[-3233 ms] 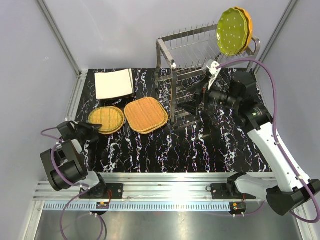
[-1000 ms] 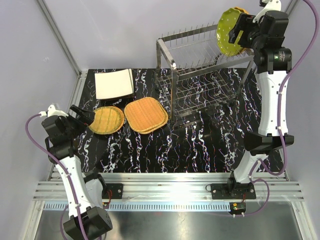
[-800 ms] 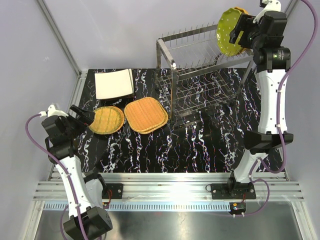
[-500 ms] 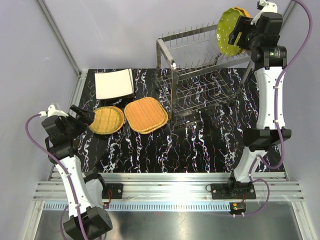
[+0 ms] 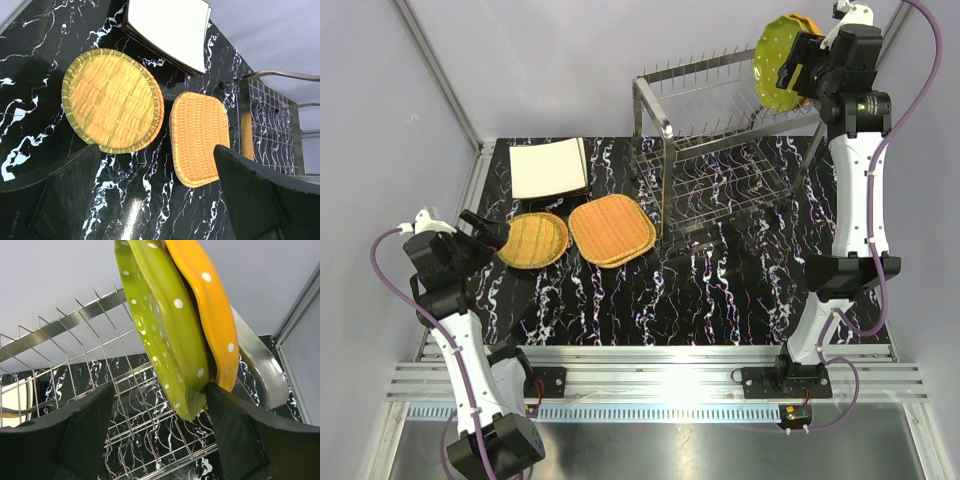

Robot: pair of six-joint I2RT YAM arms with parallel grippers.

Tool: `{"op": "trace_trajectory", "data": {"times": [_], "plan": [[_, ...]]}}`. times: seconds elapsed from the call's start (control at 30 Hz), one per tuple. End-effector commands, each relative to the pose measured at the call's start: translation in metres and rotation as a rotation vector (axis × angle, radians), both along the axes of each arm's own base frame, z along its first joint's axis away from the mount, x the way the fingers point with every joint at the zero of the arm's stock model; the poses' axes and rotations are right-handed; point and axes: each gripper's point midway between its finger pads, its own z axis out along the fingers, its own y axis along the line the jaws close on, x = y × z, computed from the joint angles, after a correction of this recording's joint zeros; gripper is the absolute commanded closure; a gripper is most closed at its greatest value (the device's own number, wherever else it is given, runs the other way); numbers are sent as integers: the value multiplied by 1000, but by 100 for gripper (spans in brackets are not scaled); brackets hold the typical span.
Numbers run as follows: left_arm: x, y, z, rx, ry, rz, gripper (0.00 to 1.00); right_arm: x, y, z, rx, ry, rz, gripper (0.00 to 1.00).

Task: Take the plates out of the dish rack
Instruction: Grab a plate with the right arm

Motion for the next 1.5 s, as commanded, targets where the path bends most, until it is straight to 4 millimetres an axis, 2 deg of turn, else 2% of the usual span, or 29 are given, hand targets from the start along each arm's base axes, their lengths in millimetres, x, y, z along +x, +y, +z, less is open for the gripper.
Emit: {"op": "trace_trajectory", "data": {"times": [0.0, 0.3, 0.37, 0.4, 0.47, 0.5, 0.63, 0.87, 1.03, 1.17, 1.47], "plan": [[6, 0, 15, 11, -51, -9, 1, 19, -17, 4, -42, -47, -70, 18], [9, 2, 14, -5, -54, -1, 1, 21, -32, -11, -62, -22, -154, 18], [10, 1, 14, -10, -55, -3, 1, 21, -33, -8, -66, -35, -163, 18], [10, 2, 15, -9, -59, -1, 1, 22, -34, -15, -68, -21, -165, 18], [11, 2, 16, -12, -59, -2, 1, 21, -35, -13, -64, -37, -168, 18], [11, 2, 15, -13, -58, -2, 1, 23, -34, -18, -65, -26, -167, 18], [10, 2, 17, -14, -61, 1, 1, 23, -41, -20, -56, -26, -213, 18], [10, 1, 19, -16, -65, 2, 1, 16, -35, -25, 4, -12, -237, 18], [10, 0, 21, -21, -71, 2, 1, 5, -30, -12, 56, -37, -245, 19], [10, 1, 22, -23, -74, 3, 1, -1, -36, -2, 72, -64, -272, 20], [7, -1, 22, -16, -70, 2, 1, 3, -48, 14, 43, -115, -298, 21]]}}
